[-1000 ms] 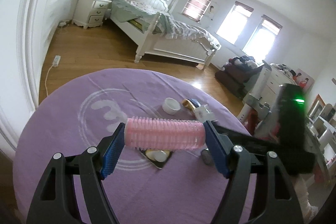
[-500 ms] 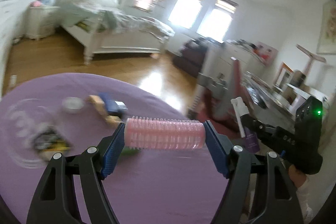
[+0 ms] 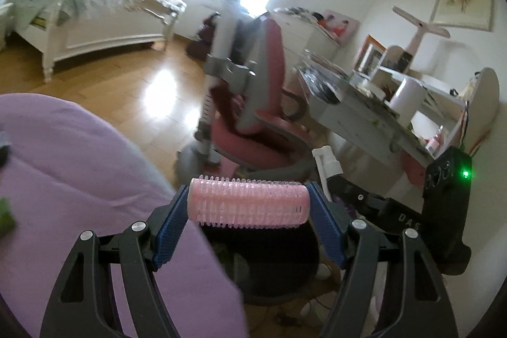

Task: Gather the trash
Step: 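Carry both items over the black bin and open both tools to drop them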

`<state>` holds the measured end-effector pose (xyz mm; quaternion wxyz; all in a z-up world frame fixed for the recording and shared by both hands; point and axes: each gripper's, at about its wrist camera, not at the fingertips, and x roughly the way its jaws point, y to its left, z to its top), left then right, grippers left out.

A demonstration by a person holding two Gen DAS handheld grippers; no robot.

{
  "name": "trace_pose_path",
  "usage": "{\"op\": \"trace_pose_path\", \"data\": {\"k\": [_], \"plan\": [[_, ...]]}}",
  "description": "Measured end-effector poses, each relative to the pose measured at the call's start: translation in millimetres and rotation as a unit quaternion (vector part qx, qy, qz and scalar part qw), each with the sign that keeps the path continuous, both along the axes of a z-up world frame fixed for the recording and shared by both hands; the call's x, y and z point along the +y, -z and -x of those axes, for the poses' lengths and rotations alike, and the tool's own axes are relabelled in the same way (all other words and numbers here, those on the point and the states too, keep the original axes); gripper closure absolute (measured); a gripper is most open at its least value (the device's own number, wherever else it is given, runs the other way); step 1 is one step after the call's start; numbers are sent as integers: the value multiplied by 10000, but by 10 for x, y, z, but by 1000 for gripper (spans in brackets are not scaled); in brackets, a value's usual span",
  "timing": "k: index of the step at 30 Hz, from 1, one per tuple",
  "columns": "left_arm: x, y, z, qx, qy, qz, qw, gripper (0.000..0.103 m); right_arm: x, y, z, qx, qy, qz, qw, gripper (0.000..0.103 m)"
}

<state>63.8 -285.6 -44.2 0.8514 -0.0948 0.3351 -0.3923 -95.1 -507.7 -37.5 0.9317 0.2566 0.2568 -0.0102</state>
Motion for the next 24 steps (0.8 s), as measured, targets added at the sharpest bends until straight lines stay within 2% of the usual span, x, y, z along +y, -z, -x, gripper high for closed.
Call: {"op": "trace_pose_path", "data": {"k": [5, 11, 24], "plan": [[-365, 98, -29, 97, 365, -130, 9992, 31, -342, 160, 53, 124, 338, -84, 9993, 77], [-607, 246, -79, 354, 618, -308, 9970, 31, -654, 344, 90, 242, 558, -245, 9978, 77], [-893, 415, -84, 557, 789, -553, 9938, 31, -809, 558, 223, 370, 715, -535, 9953, 77]]}}
